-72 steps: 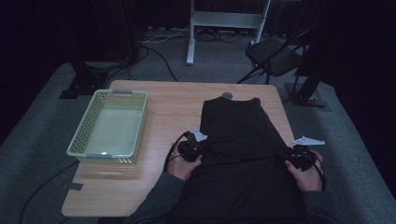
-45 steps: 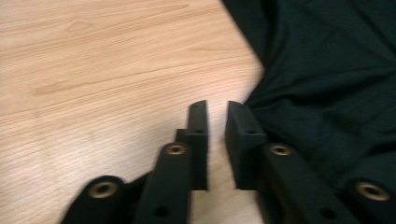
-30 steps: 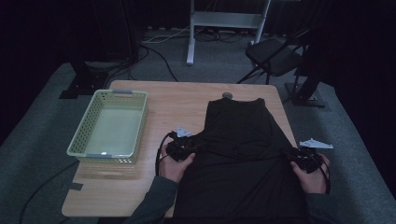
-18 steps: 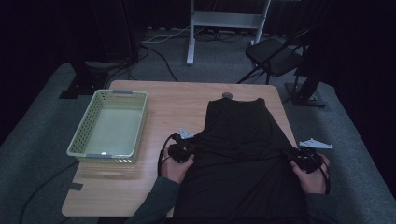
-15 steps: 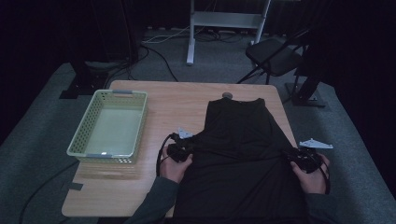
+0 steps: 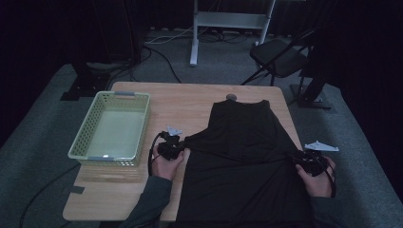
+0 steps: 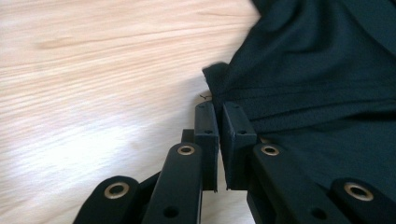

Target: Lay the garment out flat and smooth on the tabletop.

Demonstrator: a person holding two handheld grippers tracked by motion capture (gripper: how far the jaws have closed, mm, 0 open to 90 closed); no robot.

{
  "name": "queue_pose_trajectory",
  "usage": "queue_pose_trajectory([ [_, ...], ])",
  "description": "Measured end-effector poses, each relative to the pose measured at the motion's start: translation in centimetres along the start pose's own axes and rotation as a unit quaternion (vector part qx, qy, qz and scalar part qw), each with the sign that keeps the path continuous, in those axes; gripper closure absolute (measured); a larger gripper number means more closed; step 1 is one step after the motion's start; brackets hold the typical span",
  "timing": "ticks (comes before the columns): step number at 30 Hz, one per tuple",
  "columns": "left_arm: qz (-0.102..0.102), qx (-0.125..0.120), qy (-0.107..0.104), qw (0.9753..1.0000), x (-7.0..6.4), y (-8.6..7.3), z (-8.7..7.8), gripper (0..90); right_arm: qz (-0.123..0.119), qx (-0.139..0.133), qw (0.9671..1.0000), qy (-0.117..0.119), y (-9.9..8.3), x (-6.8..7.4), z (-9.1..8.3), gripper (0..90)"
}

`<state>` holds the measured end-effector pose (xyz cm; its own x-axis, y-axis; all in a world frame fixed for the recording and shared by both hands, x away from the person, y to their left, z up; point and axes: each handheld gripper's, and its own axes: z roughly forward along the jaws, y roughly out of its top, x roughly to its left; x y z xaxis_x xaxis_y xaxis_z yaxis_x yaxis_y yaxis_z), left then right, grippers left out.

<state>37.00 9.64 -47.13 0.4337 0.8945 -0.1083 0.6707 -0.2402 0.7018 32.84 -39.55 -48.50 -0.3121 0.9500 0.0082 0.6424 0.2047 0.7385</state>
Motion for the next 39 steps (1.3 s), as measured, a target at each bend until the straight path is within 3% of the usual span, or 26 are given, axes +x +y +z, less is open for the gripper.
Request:
queue_pose_trajectory([
  [6, -0.018, -0.003, 0.017, 0.9997, 1.2, -0.2, -0.3, 86.3, 0.000, 0.000, 1.0000, 0.000, 0.0, 0.0, 0.0, 49.5],
  [9, -0.038, -0.010, 0.004, 0.9992, 1.5, -0.3, -0.7, 84.8, 0.000, 0.000, 1.0000, 0.000, 0.0, 0.0, 0.0, 49.5],
  [12, -0.041, -0.021, -0.002, 0.9989, 1.1, -0.1, -1.1, 76.4, 0.001, 0.001, 1.0000, 0.001, 0.0, 0.0, 0.0, 49.2],
  [20, -0.018, -0.053, -0.034, 0.9979, -1.0, 1.1, -2.0, 66.5, 0.003, 0.001, 1.0000, 0.000, 0.1, 0.0, 0.1, 48.5],
  [25, -0.001, -0.053, -0.056, 0.9971, -2.7, 1.8, -1.3, 63.1, 0.003, 0.001, 1.0000, -0.001, 0.1, 0.0, 0.1, 48.4],
  [39, 0.040, -0.022, -0.090, 0.9949, -6.6, 3.0, 1.4, 57.5, 0.003, 0.001, 1.0000, -0.002, 0.1, 0.1, 0.1, 48.4],
])
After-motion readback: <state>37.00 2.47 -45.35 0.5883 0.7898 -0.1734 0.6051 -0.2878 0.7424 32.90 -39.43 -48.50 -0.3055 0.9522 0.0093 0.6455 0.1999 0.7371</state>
